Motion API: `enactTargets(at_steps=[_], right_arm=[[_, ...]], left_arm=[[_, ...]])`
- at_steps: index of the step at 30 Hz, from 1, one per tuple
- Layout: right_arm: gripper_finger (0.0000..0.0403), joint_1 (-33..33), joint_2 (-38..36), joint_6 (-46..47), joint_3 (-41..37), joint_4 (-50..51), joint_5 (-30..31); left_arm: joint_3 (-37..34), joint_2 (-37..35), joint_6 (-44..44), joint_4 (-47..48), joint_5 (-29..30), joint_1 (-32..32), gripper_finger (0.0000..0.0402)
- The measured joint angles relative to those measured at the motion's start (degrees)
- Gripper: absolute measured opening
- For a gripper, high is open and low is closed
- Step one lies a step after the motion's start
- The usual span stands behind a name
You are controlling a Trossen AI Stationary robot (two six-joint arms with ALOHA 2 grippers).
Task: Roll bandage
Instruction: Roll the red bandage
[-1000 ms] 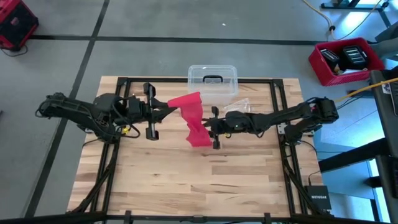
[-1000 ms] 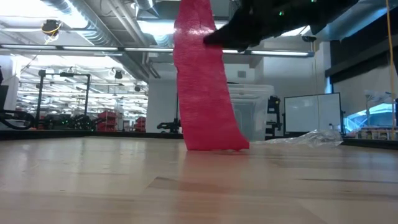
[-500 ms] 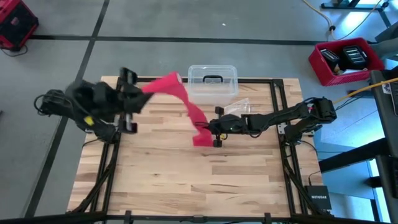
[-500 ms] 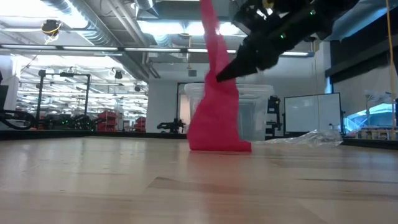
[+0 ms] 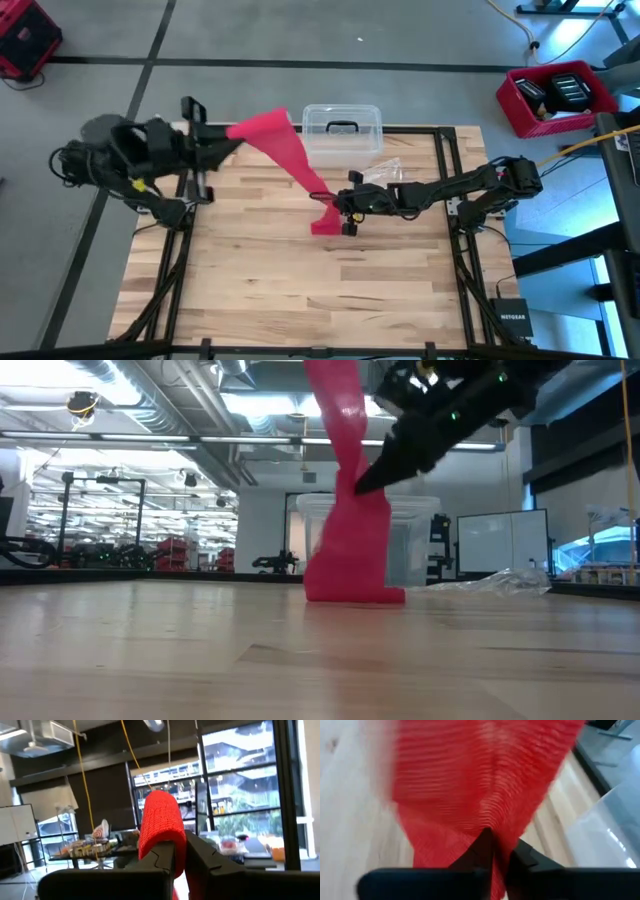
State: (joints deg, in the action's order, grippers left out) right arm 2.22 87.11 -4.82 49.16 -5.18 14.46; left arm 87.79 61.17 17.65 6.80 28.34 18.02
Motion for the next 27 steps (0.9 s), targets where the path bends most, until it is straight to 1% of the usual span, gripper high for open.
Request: enactTargets(at_steps=[3, 5, 11, 14, 16, 18, 20, 24, 27], right_arm=[[0.0083, 0.1, -2.5, 0.0, 3.0, 4.2, 0.0], [0.0115, 0.0, -5.0, 0.0, 5.4, 9.5, 0.0], [0.0209, 0.0, -13.4, -0.4, 15.6, 33.9, -0.6], [0.0243, 0.0, -16.8, 1.8, 21.2, 45.7, -2.9], [0.0259, 0.0, -18.8, 3.0, 24.8, 51.9, -3.6], [0.0271, 0.0, -20.8, 3.8, 27.6, 56.0, -3.5], [0.0278, 0.0, -23.2, 4.4, 29.2, 56.9, -3.5], [0.0281, 0.0, -27.1, 4.4, 29.5, 55.8, -3.5], [0.0282, 0.0, -28.6, 3.4, 29.5, 55.9, -3.4]], left_arm=[[-0.1, 1.2, 0.5, 0.4, 0.0, 0.0, 0.0017], [-0.1, 1.5, 0.5, 0.2, 0.0, 0.0, 0.0017], [-0.1, 1.6, 1.1, -1.1, 0.0, -0.6, 0.0017], [-0.1, 1.8, 2.4, -5.8, 0.1, -1.0, 0.0017], [0.8, 2.5, 4.3, -10.0, 0.1, -1.2, 0.0017], [3.6, 4.0, 6.3, -11.9, 0.1, -1.2, 0.0017], [7.8, 5.9, 8.2, -12.0, 0.1, -1.2, 0.0017], [16.6, 9.9, 11.4, -11.5, 0.1, -1.2, 0.0017], [21.6, 12.3, 12.6, -7.7, 0.1, -1.2, 0.0017]])
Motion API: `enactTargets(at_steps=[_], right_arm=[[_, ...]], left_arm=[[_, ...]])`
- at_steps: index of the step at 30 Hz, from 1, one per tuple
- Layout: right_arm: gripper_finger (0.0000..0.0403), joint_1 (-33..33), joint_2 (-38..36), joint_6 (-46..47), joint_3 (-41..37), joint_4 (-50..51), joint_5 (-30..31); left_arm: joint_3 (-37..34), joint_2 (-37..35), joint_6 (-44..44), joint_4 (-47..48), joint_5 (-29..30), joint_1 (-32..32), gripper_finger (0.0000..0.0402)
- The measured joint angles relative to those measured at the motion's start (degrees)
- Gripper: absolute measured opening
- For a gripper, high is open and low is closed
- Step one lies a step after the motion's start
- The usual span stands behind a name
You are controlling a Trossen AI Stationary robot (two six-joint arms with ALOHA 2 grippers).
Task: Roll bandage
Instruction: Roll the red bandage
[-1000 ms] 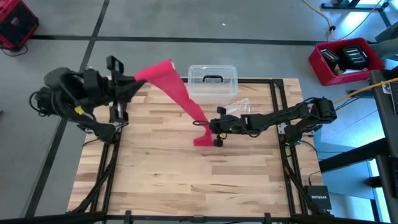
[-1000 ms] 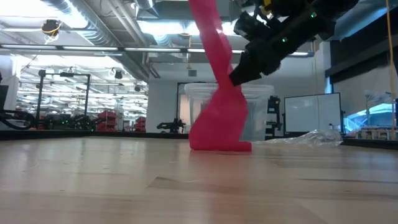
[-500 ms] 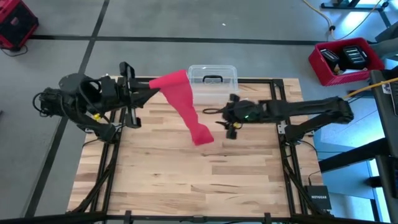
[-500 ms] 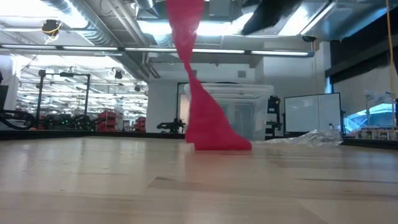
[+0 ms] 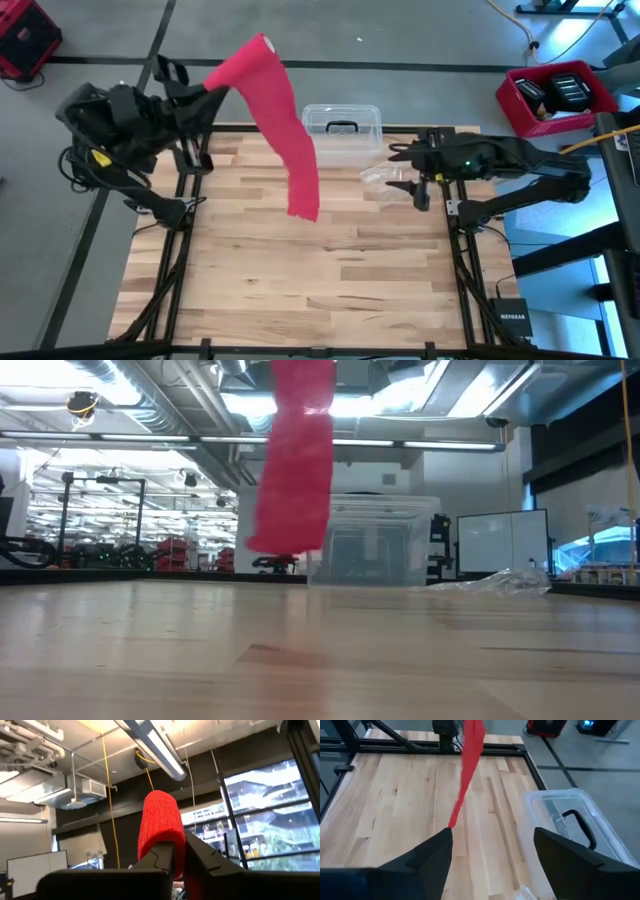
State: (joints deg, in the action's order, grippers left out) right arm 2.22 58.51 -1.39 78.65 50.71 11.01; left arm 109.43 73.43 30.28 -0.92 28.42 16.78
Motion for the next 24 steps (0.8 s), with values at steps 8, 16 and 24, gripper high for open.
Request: enactTargets(at_steps=[8, 16, 24], right_arm=[[0.0282, 0.0, 0.6, -2.8, -1.9, -3.0, 0.4], [0.0282, -0.1, -2.6, -6.2, -13.7, -19.0, 1.5], [0.0282, 0.0, -1.1, -3.4, -30.6, -47.0, 0.9]], left_arm=[[2.3, 3.6, -3.1, 14.5, 0.0, 0.0, 0.0017], [2.3, 6.3, -3.1, 23.0, 5.9, 0.0, 0.0017], [2.3, 6.2, -3.1, 24.8, 6.4, -0.6, 0.0017]])
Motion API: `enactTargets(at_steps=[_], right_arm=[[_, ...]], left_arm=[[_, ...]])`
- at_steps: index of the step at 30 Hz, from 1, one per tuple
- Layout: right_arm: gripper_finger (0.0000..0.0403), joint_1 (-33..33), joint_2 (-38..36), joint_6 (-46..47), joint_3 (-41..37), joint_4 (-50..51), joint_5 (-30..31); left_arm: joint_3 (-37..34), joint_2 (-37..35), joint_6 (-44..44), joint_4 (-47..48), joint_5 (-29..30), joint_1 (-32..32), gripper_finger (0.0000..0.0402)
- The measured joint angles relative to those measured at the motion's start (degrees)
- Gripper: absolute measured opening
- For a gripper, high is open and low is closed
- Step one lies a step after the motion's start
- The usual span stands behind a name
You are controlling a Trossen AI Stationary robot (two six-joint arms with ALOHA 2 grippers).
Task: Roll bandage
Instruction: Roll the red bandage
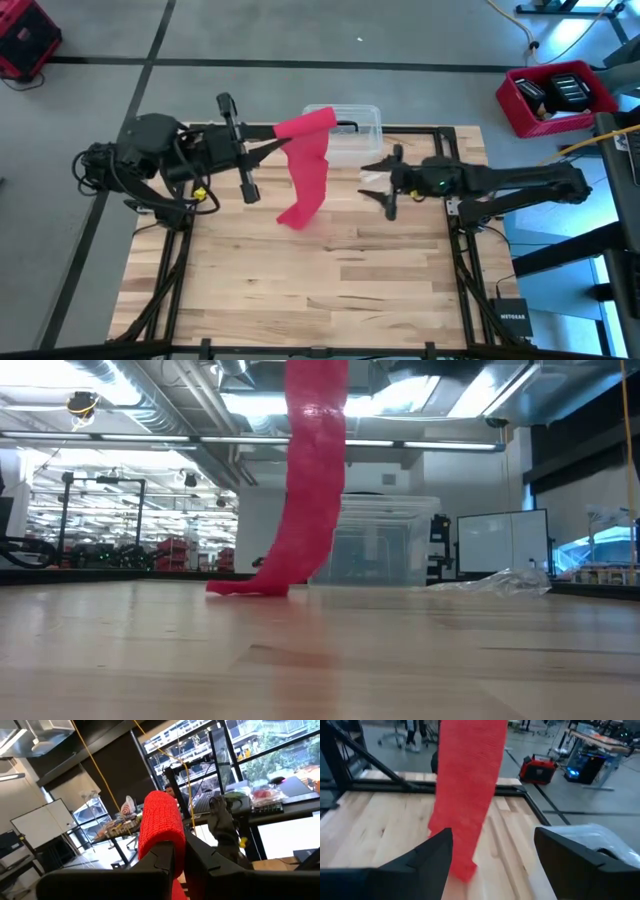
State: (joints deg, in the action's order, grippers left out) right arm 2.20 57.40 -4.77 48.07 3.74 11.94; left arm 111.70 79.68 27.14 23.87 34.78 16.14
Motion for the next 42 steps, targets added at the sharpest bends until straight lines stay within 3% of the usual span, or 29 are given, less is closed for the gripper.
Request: enactTargets(at_steps=[9, 23, 32, 38, 42], right_arm=[[0.0282, 0.0, 9.1, -4.4, -1.9, -9.9, -0.1], [0.0282, 0.0, 8.1, -4.5, -1.0, -10.8, 0.6], [0.0282, 0.0, 8.1, 2.2, -1.0, -11.1, -0.5], [0.0282, 0.0, 8.1, 2.9, -1.0, -5.8, 2.3], [0.0282, 0.0, 8.1, 0.8, -1.0, -8.1, 2.6]], left_arm=[[-0.4, 0.0, -0.7, 1.8, 0.0, 0.0, 0.0017], [-0.4, 0.0, -0.8, 1.1, 0.0, -0.6, 0.0017], [-0.4, 0.0, -0.8, 1.3, 0.0, -0.6, 0.0017], [-0.4, 0.0, -0.7, 1.3, 0.0, -0.6, 0.0017], [-0.4, 0.0, -0.6, 1.4, 0.0, -0.6, 0.0017]])
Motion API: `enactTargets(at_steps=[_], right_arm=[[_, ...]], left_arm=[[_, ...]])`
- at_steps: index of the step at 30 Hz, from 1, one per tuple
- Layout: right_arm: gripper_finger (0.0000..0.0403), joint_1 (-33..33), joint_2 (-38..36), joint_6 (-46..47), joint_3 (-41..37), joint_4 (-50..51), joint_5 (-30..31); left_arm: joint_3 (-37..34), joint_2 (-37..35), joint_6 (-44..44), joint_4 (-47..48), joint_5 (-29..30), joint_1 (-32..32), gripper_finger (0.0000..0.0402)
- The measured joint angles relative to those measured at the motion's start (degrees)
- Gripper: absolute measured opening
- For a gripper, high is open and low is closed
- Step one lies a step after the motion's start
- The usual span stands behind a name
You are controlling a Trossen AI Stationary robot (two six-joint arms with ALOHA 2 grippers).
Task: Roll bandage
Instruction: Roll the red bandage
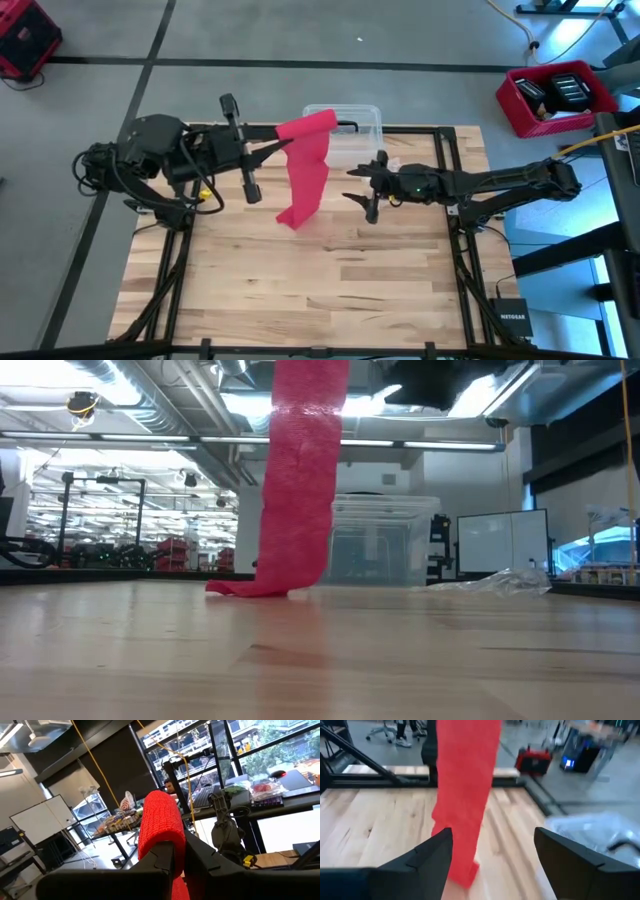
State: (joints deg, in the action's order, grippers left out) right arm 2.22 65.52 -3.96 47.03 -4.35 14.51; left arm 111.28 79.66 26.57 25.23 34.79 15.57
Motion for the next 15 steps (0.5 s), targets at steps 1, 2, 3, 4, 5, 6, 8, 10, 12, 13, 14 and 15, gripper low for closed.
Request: enactTargets(at_steps=[1, 2, 3, 4, 5, 6, 8, 10, 12, 13, 14, 15], right_arm=[[0.0282, 0.0, 0.0, -1.0, 0.0, -1.2, 0.0], [0.0282, 0.0, 0.0, -1.2, 0.0, -2.1, 0.0], [0.0282, 0.0, 0.0, -1.3, 0.0, -2.6, 0.0], [0.0282, 0.0, 0.0, -1.3, 0.0, -3.0, 0.0], [0.0282, 0.0, 0.0, -1.7, 0.0, -3.5, 0.0], [0.0282, 0.0, 0.0, -2.1, 0.0, -3.8, 0.0], [0.0282, 0.0, 0.0, -2.3, 0.0, -3.6, 0.0], [0.0282, 0.0, 0.0, -2.3, 0.0, -2.9, 0.0], [0.0282, 0.0, 0.0, -2.4, 0.0, -2.7, 0.0], [0.0282, 0.0, 0.0, -2.7, 0.0, -2.6, -0.1], [0.0282, 0.0, 0.0, -3.4, 0.0, -2.5, -0.1], [0.0282, 0.0, 0.0, -3.7, 0.0, -2.5, -0.1]], left_arm=[[0.0, 0.0, 0.0, 0.1, 0.0, 0.0, 0.0017], [0.0, 0.0, 0.0, 0.1, 0.0, 0.0, 0.0017], [0.0, 0.0, 0.0, 0.1, 0.0, 0.0, 0.0017], [0.0, 0.0, 0.0, 0.2, 0.0, 0.0, 0.0017], [0.0, 0.0, 0.0, 0.3, 0.0, 0.0, 0.0017], [0.0, 0.0, 0.0, 0.5, 0.0, 0.0, 0.0017], [0.0, 0.0, 0.0, 1.2, 0.0, 0.0, 0.0017], [0.0, 0.0, 0.0, 1.8, 0.0, 0.0, 0.0017], [0.0, 0.0, 0.0, 1.8, 0.0, 0.0, 0.0017], [0.0, 0.0, 0.0, 1.8, 0.0, 0.0, 0.0017], [0.0, 0.0, 0.0, 1.8, 0.0, 0.0, 0.0017], [0.0, 0.0, 0.0, 1.8, 0.0, 0.0, 0.0017]])
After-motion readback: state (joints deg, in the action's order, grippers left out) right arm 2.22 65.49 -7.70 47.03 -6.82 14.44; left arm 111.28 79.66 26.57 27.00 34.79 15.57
